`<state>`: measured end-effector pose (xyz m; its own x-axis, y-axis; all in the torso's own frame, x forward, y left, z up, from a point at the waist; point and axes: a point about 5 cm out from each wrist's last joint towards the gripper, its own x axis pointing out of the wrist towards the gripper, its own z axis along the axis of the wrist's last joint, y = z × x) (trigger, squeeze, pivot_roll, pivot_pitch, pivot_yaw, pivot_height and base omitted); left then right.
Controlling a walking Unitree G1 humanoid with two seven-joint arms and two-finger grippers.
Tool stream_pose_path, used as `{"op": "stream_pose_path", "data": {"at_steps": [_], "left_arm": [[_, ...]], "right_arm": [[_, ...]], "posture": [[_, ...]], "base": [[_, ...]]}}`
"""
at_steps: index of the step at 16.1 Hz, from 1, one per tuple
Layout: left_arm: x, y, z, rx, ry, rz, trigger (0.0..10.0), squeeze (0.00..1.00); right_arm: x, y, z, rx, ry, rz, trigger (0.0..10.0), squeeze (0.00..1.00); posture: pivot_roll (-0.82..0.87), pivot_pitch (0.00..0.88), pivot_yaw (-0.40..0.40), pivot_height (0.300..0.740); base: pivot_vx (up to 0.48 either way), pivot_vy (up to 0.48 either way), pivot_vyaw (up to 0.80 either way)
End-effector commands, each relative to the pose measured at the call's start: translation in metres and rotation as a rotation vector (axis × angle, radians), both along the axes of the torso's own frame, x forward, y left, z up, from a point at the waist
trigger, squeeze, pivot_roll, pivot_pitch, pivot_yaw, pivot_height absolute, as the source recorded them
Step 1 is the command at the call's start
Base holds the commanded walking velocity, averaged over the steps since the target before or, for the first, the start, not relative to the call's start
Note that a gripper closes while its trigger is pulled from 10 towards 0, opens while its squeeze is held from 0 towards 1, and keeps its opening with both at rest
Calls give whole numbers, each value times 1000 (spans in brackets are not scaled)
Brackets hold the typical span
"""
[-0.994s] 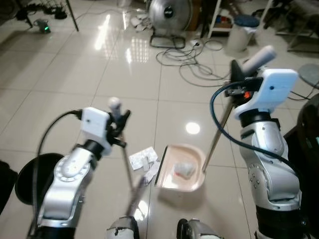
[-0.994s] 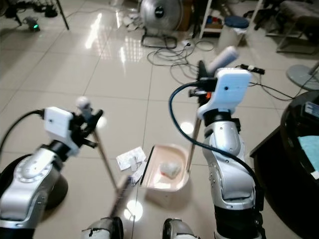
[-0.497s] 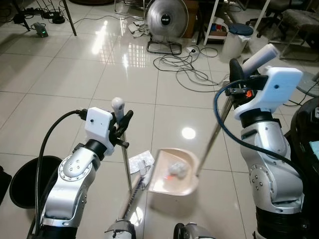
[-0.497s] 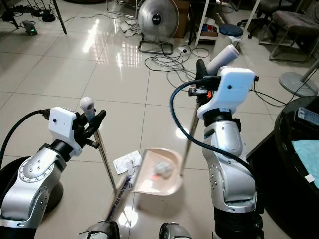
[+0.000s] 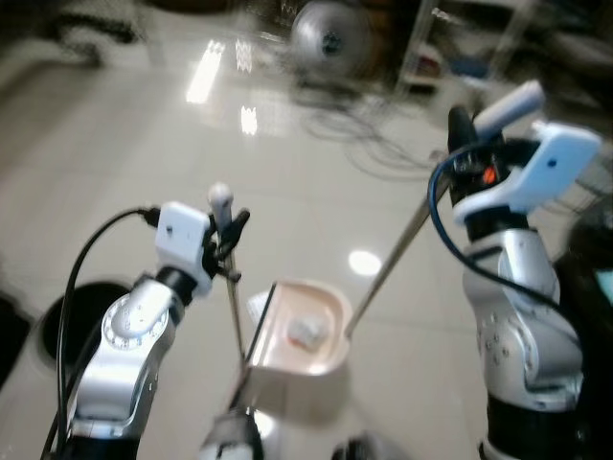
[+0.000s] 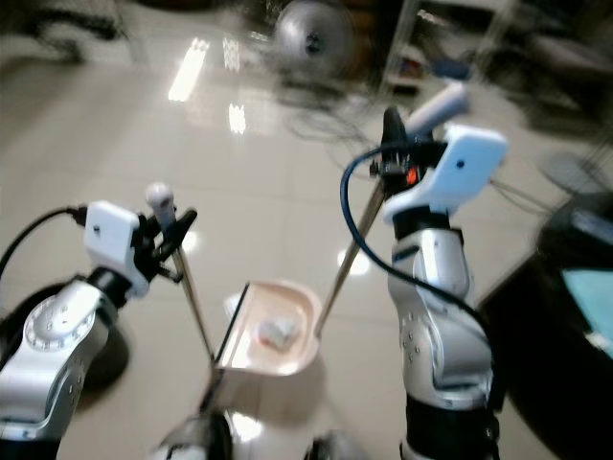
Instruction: Sweep floor
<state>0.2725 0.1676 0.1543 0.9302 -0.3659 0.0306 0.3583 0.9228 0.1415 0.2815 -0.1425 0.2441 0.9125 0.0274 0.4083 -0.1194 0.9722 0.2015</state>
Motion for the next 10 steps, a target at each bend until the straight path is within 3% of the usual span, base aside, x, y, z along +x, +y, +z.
{"op": "stream_pose_path", "data": {"at_steps": [1, 8, 10], "left_arm": [[-2, -5, 9, 1, -33, -28, 10000, 0], [-4, -3, 9, 16, -33, -39, 10000, 0], [-5, -2, 8, 33, -23, -27, 10000, 0]], "right_arm": [[-5, -2, 14, 17, -62, 4, 10000, 0], [-6, -3, 15, 31, -61, 4, 10000, 0], [-6, -4, 16, 39, -61, 4, 10000, 0]], "posture": [[22, 61, -46, 740], [27, 55, -38, 740], [29, 52, -38, 740]], "base": [[-326, 0, 0], [-327, 0, 0], [0, 0, 0]]}}
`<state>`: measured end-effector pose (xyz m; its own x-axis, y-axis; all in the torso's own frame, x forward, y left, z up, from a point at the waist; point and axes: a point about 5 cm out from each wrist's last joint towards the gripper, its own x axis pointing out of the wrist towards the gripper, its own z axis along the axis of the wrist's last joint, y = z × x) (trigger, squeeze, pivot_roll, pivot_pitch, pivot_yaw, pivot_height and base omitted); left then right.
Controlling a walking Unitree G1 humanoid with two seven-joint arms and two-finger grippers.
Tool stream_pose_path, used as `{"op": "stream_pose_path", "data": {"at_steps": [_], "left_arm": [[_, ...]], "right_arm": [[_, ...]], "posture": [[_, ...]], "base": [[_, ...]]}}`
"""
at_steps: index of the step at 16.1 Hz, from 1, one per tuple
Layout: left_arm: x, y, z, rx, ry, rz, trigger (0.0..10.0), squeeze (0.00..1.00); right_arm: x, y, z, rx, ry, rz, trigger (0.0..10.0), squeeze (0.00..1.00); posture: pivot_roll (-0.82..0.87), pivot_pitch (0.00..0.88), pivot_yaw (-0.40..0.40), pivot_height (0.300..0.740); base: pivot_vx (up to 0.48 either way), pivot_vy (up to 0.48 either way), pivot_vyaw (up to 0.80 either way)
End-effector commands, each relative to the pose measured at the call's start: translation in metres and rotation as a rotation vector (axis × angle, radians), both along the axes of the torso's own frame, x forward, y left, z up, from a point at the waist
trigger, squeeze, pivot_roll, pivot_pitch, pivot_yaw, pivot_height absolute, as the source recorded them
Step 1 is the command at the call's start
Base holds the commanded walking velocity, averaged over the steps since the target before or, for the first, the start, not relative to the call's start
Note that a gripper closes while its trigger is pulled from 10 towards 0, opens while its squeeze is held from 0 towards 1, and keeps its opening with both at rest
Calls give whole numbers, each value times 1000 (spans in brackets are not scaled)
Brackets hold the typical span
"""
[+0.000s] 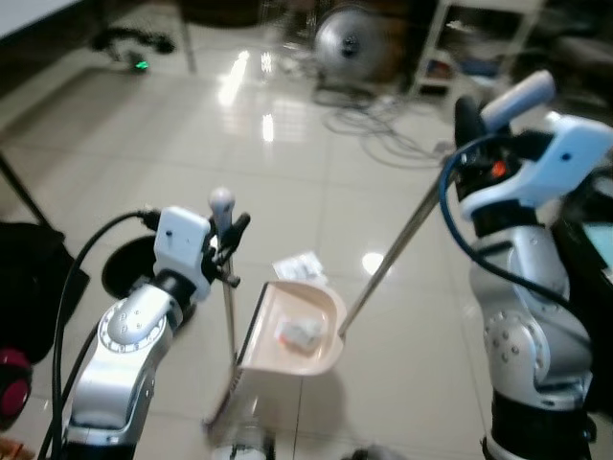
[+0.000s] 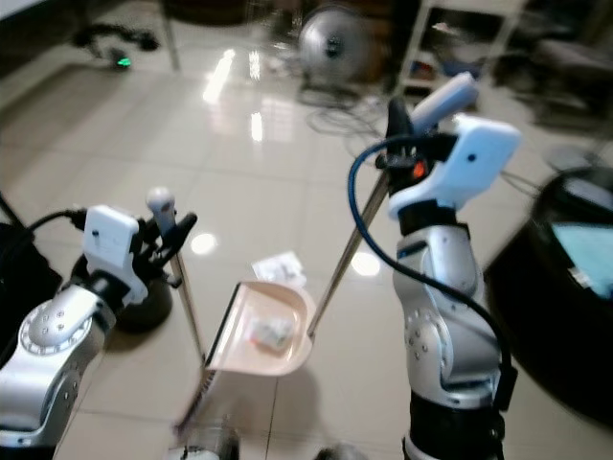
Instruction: Sweep floor
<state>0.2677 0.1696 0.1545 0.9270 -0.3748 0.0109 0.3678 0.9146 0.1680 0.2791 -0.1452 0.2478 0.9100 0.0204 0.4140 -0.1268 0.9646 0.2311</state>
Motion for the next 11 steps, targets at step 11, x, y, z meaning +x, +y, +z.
{"op": "stream_pose_path", "data": {"at_steps": [11], "left_arm": [[-5, 8, 10, 29, -78, 47, 10000, 0]], "right_arm": [[-6, -4, 17, 43, -68, 14, 10000, 0]], "posture": [[37, 48, -32, 740]], "base": [[24, 0, 0]]}}
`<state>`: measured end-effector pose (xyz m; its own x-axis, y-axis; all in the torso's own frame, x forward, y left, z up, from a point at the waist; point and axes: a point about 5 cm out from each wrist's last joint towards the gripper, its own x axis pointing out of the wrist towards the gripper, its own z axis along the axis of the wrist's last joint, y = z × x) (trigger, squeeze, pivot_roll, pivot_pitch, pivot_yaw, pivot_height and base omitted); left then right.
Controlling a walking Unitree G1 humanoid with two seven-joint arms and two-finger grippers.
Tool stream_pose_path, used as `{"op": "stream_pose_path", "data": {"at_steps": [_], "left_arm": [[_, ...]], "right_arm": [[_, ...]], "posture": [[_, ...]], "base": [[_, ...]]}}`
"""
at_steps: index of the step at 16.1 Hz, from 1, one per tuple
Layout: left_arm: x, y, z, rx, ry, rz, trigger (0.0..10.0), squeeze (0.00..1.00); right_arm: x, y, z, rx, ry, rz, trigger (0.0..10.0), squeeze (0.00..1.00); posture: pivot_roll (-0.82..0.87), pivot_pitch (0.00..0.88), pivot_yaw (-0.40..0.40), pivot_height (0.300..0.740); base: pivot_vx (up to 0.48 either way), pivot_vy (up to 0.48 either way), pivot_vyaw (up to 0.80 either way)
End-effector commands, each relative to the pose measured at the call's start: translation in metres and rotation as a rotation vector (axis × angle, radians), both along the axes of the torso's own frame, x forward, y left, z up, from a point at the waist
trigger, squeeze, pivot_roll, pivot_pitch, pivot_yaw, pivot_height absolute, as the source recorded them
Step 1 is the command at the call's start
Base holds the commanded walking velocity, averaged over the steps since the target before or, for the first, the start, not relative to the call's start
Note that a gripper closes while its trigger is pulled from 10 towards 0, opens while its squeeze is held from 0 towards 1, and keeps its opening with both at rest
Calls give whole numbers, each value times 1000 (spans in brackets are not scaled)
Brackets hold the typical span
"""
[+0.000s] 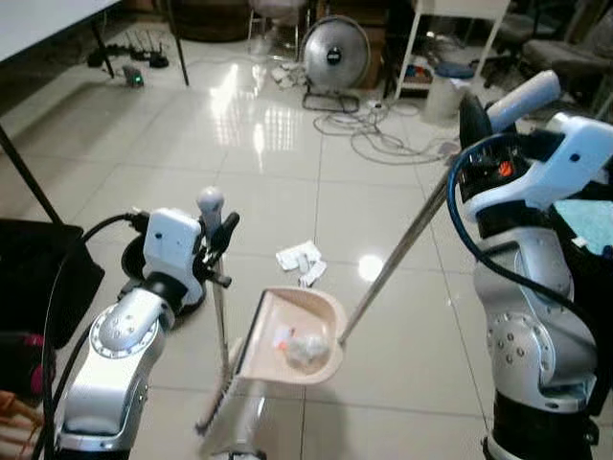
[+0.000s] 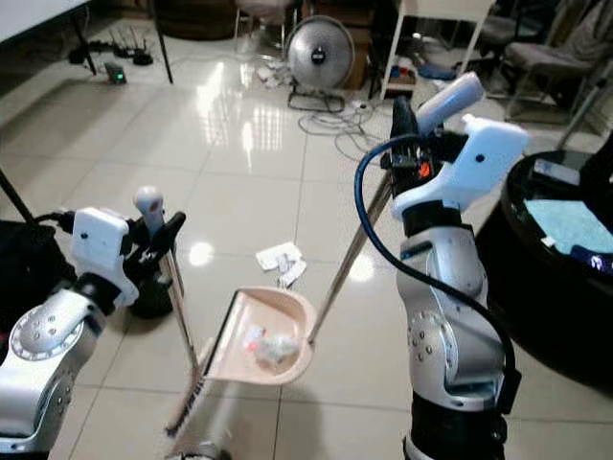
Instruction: Sweep floor
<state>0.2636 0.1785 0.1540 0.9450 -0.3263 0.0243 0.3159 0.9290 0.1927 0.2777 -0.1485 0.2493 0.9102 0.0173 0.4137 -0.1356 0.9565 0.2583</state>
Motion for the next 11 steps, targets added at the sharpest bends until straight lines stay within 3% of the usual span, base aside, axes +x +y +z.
{"op": "stream_pose_path", "data": {"at_steps": [1, 4, 7, 11], "left_arm": [[-1, 0, 10, 24, -54, -1, 10000, 0], [0, 6, 8, 79, -57, 27, 10000, 0], [-5, 13, 2, 85, -32, 47, 10000, 0], [-15, 21, -10, 99, 9, 72, 10000, 0]], "right_arm": [[-4, -1, 16, 16, -69, 8, 10000, 0], [-2, -1, 22, -17, -74, 18, 10000, 0], [0, -1, 30, -16, -94, 25, 10000, 0], [5, -7, 38, 29, -118, 36, 10000, 0]], "posture": [[39, 51, -32, 740], [49, 51, -49, 740], [55, 51, -56, 740], [66, 46, -69, 740]], "base": [[341, 0, 0], [379, 0, 0], [396, 0, 800], [408, 0, 0]]}}
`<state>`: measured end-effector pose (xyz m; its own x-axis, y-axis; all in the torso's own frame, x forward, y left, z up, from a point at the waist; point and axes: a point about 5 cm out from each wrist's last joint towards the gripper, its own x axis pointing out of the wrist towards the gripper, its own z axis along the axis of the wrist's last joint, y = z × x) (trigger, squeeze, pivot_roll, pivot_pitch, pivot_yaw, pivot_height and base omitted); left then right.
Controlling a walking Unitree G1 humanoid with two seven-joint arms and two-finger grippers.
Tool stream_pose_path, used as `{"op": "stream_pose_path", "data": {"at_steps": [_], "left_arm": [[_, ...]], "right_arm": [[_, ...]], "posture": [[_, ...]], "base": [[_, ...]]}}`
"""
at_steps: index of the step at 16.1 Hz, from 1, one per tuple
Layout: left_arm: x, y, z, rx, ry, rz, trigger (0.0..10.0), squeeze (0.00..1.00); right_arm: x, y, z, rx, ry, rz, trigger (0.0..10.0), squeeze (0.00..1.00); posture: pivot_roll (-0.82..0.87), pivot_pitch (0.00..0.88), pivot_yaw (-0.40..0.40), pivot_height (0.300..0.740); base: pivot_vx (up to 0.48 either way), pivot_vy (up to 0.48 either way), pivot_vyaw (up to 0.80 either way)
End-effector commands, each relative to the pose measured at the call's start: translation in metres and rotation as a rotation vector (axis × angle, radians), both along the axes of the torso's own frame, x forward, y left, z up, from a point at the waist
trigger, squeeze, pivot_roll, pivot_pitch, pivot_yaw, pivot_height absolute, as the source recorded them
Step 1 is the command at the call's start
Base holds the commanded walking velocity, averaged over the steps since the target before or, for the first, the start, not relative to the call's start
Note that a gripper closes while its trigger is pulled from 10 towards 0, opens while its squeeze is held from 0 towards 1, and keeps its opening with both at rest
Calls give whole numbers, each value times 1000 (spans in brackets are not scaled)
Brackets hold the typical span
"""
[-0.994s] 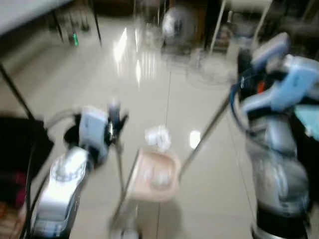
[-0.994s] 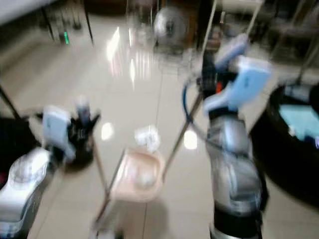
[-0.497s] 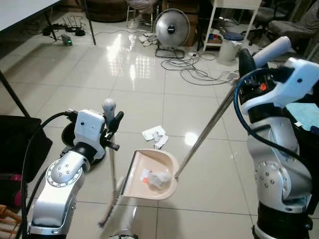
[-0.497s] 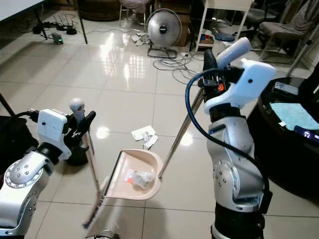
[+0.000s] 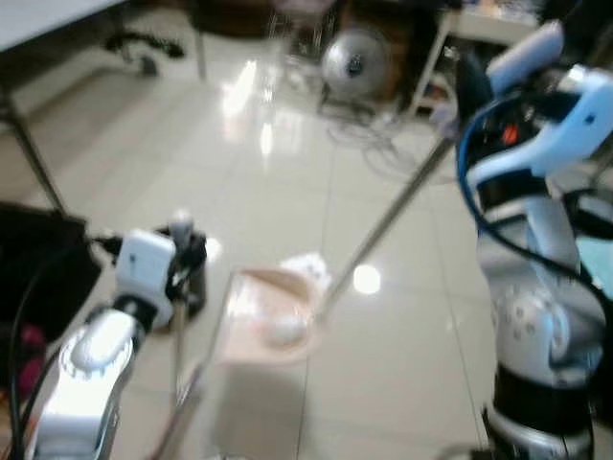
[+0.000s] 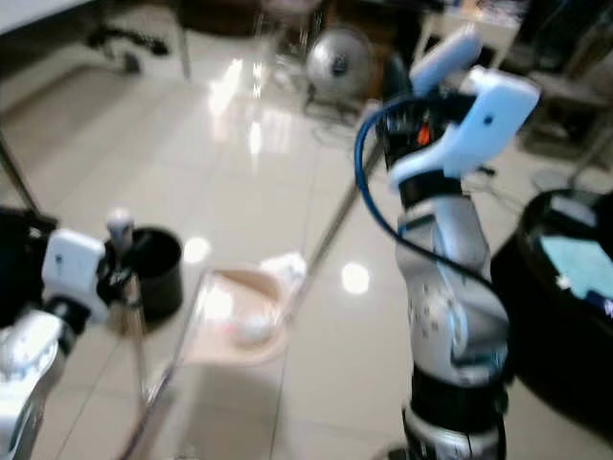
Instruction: Sweep floor
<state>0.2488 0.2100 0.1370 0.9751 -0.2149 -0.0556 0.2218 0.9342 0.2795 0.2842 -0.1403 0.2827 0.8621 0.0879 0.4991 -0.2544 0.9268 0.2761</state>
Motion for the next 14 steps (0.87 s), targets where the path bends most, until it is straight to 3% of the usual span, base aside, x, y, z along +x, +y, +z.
{"op": "stream_pose_path", "data": {"at_steps": [1, 6, 8, 14], "left_arm": [[-3, -10, 4, 8, -26, -51, 10000, 0], [-4, -10, 1, 16, -18, -49, 10000, 0], [-6, -9, -1, 14, -10, -37, 10000, 0], [-16, -3, -6, 14, 9, 1, 10000, 0]], "right_arm": [[0, -16, 7, 0, -26, -61, 10000, 0], [4, -17, 12, 0, -35, -40, 10000, 0], [7, -21, 13, 102, -19, -32, 10000, 0], [14, -14, 15, 86, -15, 25, 10000, 0]], "posture": [[65, 47, -74, 740], [65, 46, -79, 740], [71, 46, -86, 740], [87, 50, -102, 740]], "base": [[420, 0, 0], [421, 0, 0], [422, 0, 0], [423, 0, 77]]}}
